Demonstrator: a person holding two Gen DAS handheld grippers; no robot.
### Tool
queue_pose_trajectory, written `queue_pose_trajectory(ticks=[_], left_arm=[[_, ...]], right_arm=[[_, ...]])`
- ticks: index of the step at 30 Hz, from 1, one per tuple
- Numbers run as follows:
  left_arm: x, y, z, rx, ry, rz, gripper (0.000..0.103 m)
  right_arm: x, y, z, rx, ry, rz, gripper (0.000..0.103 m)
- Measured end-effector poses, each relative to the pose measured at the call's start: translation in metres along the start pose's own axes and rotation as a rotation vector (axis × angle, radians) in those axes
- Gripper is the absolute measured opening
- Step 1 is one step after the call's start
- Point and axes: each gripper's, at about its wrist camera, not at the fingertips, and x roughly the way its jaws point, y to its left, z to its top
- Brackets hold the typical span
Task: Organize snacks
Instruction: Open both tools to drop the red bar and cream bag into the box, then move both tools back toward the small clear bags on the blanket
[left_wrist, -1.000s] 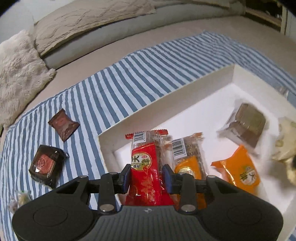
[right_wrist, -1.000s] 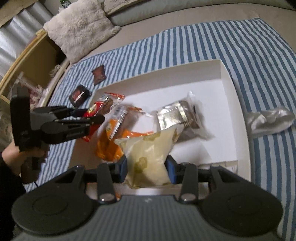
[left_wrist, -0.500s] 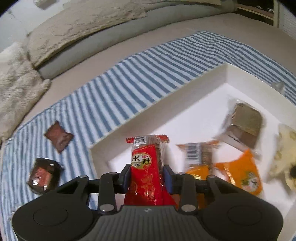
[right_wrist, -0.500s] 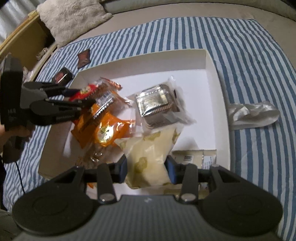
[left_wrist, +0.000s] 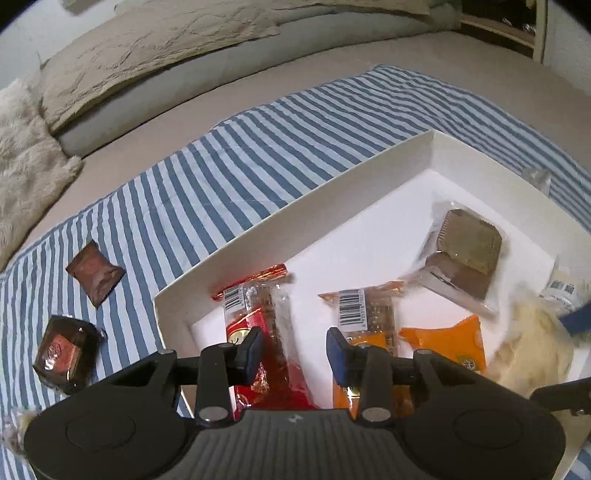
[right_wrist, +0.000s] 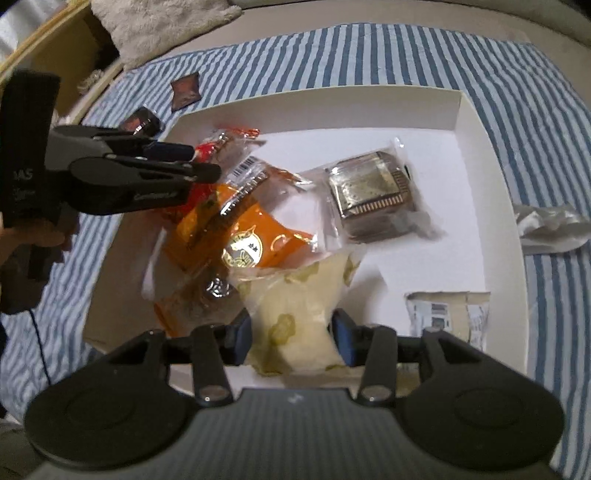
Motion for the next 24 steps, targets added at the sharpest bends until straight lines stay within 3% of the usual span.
queue_pose_trajectory(ticks=[1,5,11,14,21,24], left_arm=[[0.0,0.0,0.001,-0.005,-0.002,-0.001,0.04],[-0.004,0.004,0.0,-0.032,-0.004,0.0,0.041],[-0.015,0.008,-0.005,-0.064,0.014,-0.001,0.057],[-0.024,0.009,-0.007,-0.098,0.016,-0.015,0.071],[-0.049,0.006,-0.015,-0.127,-0.01,-0.033,0.095],[-0.061,0.006,-0.02,-0.139,-0.021,-0.032,0.102]], right_arm=[[-0.001,0.001,0.0,-0.002,-0.003,-0.017,0.066],[-0.006,-0.001,0.002,0.012,-0.026,-0.022,0.073],[-0.017,-0.013,0.006,0.042,-0.047,-0.025,0.08],[-0.019,-0.014,0.007,0.04,-0.046,-0.029,0.085],[-0.029,-0.007,-0.002,0.025,-0.074,-0.046,0.102],[-0.036,-0.001,-0.007,0.018,-0.094,-0.07,0.102]])
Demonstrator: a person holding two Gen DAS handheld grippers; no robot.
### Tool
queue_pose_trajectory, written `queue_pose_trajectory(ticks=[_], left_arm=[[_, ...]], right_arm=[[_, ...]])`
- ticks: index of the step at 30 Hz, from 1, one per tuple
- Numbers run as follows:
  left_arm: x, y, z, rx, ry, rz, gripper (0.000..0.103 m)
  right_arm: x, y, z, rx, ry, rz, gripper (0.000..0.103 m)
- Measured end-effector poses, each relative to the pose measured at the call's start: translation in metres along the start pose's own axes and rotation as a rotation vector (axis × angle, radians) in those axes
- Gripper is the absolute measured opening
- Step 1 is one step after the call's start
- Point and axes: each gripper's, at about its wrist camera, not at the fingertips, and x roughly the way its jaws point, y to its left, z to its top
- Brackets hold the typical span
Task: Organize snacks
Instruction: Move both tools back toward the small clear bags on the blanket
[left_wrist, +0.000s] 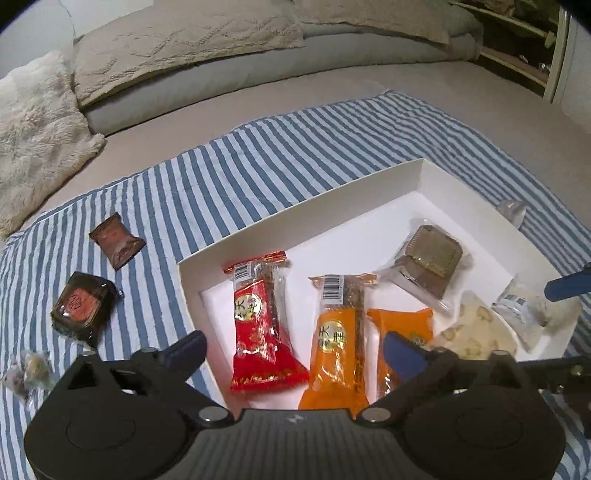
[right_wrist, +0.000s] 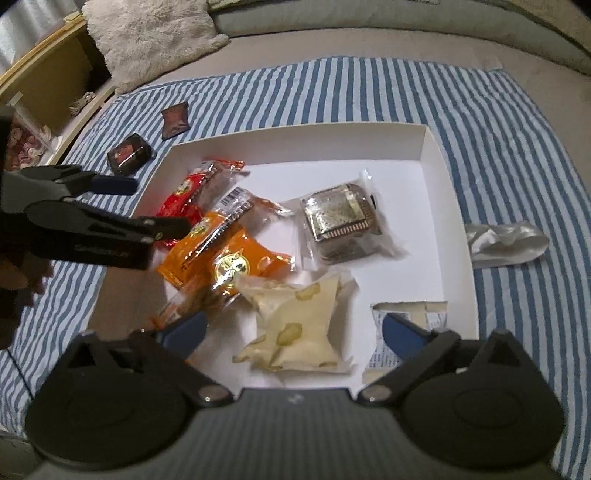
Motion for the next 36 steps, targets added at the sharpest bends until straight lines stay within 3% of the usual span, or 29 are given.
queue_pose_trajectory(ticks=[16,36], left_arm=[[-0.047,0.021,-0.03,-0.141,-0.007,0.016,0.103],[-0.089,0.092,-0.073,-0.308,-0.03,0.125,0.103]], right_arm=[[-0.026,0.016,-0.015,0.012,-0.062,-0.057,0.103],[-0.026,0.062,0.009,0.022,-0.154,-0.043,0.103]])
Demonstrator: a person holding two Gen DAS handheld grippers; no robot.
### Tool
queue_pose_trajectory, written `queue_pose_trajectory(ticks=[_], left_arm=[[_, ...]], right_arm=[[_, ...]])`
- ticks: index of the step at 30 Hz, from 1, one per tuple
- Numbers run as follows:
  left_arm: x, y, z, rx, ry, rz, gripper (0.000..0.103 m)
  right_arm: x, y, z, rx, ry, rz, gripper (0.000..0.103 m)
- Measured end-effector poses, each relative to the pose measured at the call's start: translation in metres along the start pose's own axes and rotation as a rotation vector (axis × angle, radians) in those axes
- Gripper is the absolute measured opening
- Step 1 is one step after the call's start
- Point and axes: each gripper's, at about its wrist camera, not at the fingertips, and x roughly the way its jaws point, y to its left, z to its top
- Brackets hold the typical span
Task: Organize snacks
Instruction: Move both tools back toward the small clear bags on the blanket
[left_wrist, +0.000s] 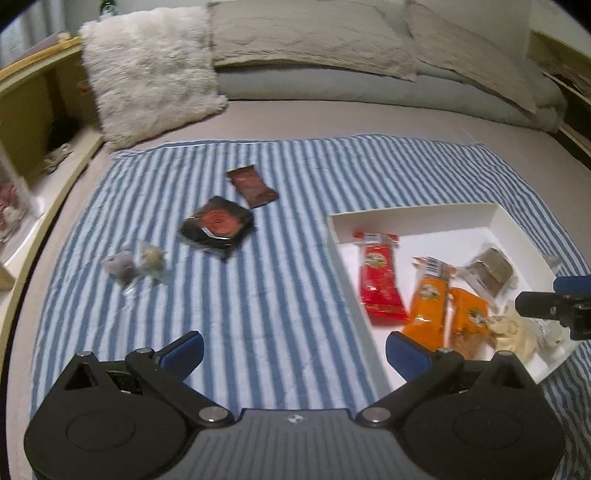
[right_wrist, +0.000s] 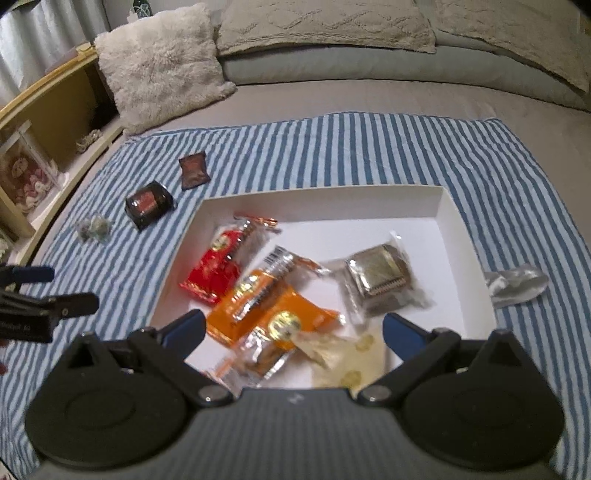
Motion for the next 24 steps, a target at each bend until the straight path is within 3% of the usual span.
queue_pose_trajectory(ticks=[11,24], left_arm=[[-0.006,0.053,-0.008,-0.076,-0.032,0.073,0.103],[0.0,0.104,-0.016,-0.116,-0.07,0.153,0.103]], right_arm=[[0.025,0.039,0.013,-0.024,-0.008,0.021,0.103],[0.055,0.094,0.034,-0.029,-0.077,0.103,0.103]])
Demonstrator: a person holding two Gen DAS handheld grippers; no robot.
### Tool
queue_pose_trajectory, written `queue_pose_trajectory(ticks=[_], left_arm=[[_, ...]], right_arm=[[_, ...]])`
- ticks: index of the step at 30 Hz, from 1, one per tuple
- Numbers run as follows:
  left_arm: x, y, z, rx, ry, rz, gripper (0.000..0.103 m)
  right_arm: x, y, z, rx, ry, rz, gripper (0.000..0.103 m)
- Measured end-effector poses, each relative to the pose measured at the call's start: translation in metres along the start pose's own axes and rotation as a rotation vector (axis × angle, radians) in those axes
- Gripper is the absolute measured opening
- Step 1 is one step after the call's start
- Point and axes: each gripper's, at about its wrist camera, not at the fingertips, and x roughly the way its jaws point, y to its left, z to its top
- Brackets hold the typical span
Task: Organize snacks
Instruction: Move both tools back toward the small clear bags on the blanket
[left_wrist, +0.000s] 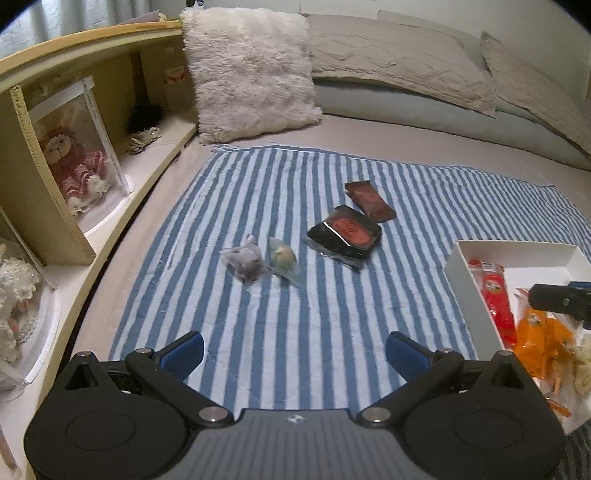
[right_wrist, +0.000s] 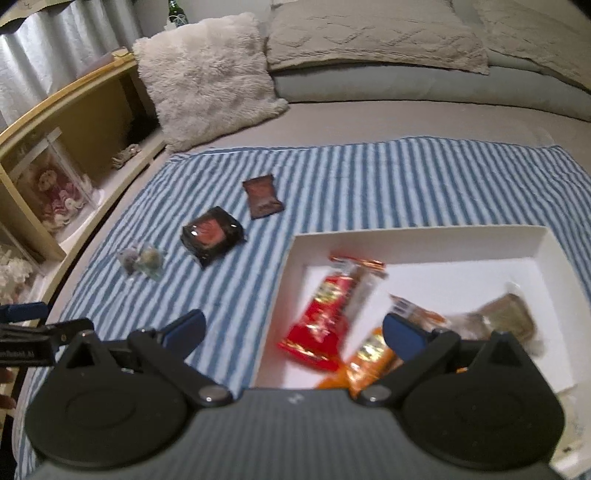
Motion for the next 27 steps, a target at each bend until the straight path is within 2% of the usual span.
queue_pose_trajectory(ticks=[6,14,20,24,27], left_arm=[[0.009,0.011,-0.001,0.015,-0.019,0.018,0.103],[0.026,0.027,0.004,-0.023,-0.023,0.042,0.103],[0.034,0.033,0.007,0.035,-0.121,0.09,0.103],[0.045,0.038,0.009,0.056,-0.119,0.114,0.103],[0.054,0.043,0.011,0.056,-0.11,0.119,0.103]], right_arm=[[0.024,0.02,0.006,-0.039,-0.006,0.03,0.103],[0.053,0.049,0.012,-0.081,0.002,0.094,0.103],[0.074,0.067,0.021,-0.055,-0.01,0.167,0.103],[0.091,0.081,0.029,-0.057,-0.014,0.154,0.103],[0.101,0.087,0.037,-0.016,-0.011,0.199,0.103]])
